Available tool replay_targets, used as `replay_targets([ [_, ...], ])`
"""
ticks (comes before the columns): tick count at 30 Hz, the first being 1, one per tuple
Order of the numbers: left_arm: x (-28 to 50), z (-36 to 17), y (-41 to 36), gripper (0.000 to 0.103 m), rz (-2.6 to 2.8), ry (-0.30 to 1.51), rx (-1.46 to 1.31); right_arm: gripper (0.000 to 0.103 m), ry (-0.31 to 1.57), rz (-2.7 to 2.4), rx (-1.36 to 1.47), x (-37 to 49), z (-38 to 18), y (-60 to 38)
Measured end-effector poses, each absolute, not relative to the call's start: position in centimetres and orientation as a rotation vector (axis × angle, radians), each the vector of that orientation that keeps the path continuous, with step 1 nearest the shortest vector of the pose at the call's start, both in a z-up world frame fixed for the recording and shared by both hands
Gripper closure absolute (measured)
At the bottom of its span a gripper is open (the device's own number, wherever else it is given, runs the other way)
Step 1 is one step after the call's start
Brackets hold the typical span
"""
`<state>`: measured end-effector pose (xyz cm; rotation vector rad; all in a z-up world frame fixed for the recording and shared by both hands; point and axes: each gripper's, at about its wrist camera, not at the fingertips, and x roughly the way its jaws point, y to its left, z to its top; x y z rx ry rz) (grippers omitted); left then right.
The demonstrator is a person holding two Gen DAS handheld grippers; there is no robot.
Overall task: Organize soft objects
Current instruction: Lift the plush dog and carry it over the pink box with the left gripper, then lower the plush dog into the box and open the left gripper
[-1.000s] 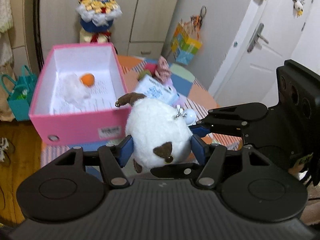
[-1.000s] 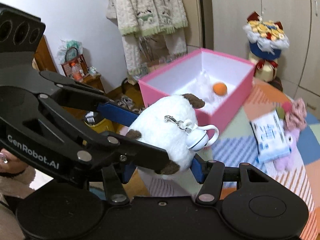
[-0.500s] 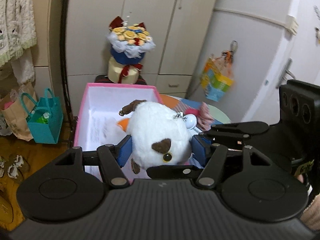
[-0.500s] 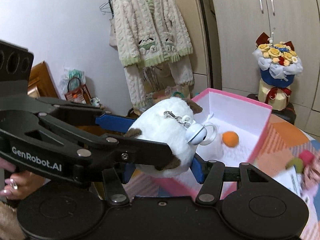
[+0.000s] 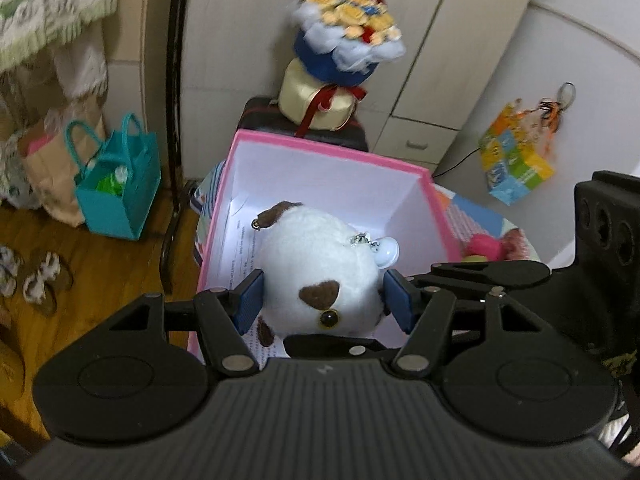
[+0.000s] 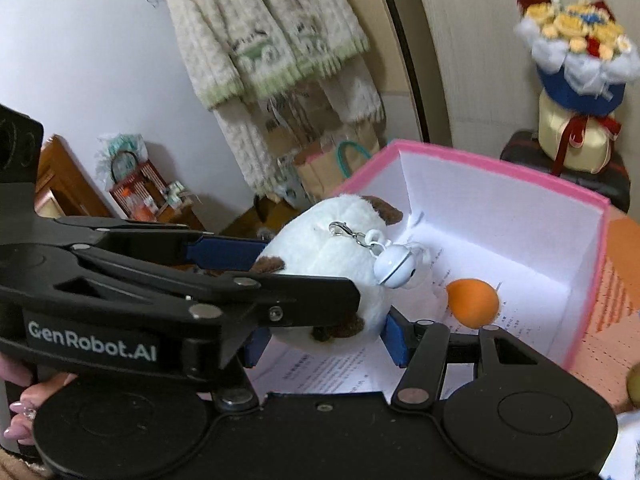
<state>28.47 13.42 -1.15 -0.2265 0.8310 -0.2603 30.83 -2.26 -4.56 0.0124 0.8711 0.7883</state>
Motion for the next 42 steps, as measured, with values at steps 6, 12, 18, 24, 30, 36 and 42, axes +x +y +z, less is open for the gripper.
replay_targets([
  [6,29.7,-3.3,13.5,0.041,-0.249,0.891,-0.251,0.04,0.94,0.806,-0.045,33.0,-6.3,-1.7],
  [12,30.3,-3.0,13.0,0.041,-0.244,0.864,-0.214,0.038,0.938,0.77,-0.096,33.4,-6.2,-1.4],
  [18,29.1,-2.5,12.5,0.039,-0.187,0.792,-0.125,0.036,0.922,0.769,-0.127,33.4,-6.0,-1.4],
  [24,27.8,-2.4,12.8,0.041,-0.198,0.766,-0.122,0.036,0.872,0.787,-0.132,31.9,-5.4,-2.2],
  [30,26.3,-1.7,13.2,0.041,-0.209,0.758,-0.15,0.036,0.834,0.779,-0.134,29.6,-4.4,-2.7],
  [36,22.7,0.5,12.9,0.039,-0.24,0.714,-0.099,0.036,0.768,0.762,-0.17,25.7,-2.2,-3.9],
  [42,18.8,2.7,12.2,0.037,-0.274,0.669,-0.029,0.036,0.709,0.731,-0.217,21.4,-0.4,-5.2],
])
